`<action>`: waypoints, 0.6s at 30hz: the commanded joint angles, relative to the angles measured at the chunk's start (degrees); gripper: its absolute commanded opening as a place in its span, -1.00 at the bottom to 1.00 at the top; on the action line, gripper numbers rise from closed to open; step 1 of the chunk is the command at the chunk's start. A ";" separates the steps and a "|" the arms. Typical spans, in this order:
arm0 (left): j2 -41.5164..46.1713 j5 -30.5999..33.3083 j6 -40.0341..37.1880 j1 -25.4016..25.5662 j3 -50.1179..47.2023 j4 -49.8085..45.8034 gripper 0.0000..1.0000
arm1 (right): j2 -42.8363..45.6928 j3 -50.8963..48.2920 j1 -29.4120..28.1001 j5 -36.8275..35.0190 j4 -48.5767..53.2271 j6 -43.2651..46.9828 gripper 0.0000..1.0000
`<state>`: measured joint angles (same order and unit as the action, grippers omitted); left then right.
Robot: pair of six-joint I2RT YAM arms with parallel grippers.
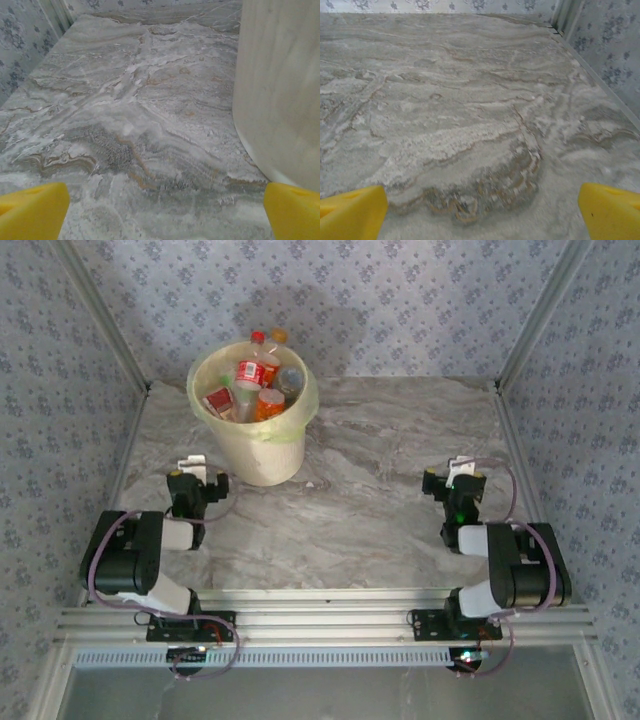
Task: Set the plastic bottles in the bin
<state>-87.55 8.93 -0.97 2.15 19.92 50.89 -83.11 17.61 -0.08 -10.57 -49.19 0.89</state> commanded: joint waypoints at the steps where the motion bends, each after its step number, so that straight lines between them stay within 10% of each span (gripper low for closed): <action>1: -0.39 -5.55 2.83 -3.06 3.74 -4.04 0.99 | -3.54 2.67 0.32 1.69 -0.99 -0.57 1.00; 18: -0.35 -5.76 2.82 -3.18 3.76 -4.22 0.99 | -4.25 4.69 2.72 12.36 2.43 0.61 1.00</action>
<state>-87.55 4.23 1.15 -1.08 23.00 46.46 -87.07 21.15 2.74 0.95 -47.75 0.95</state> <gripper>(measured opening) 0.994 0.998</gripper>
